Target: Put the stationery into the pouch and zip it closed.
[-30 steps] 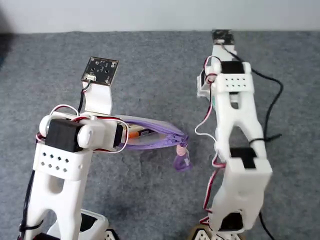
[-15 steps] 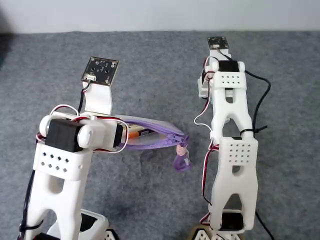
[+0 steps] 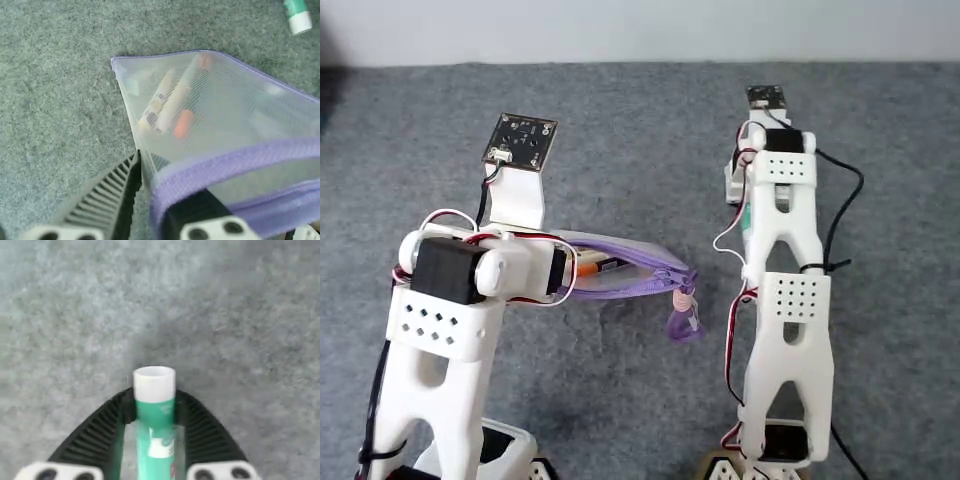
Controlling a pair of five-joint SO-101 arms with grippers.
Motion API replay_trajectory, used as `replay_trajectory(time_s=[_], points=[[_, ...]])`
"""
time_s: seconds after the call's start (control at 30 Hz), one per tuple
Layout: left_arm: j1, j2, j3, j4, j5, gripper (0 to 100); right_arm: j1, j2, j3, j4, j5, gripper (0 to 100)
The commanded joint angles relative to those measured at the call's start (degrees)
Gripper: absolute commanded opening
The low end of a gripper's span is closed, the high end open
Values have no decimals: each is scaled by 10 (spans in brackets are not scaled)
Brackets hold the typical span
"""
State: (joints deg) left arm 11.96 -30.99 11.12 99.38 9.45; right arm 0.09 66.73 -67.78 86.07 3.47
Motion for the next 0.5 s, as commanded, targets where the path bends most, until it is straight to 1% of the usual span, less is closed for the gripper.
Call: replay_trajectory(time_s=[0.0, 0.2, 0.33, 0.4, 0.47], points=[[5, -4, -20, -2, 2, 12, -27, -29, -24, 46, 1, 8], [5, -5, -13, -2, 2, 12, -54, -76, -24, 123, -9, 8], [5, -4, -13, -2, 2, 12, -74, -116, -21, 170, -55, 8], [5, -4, -13, -3, 2, 12, -79, -146, -20, 171, -85, 8], [5, -4, -13, -3, 2, 12, -83, -180, -18, 170, -91, 8]])
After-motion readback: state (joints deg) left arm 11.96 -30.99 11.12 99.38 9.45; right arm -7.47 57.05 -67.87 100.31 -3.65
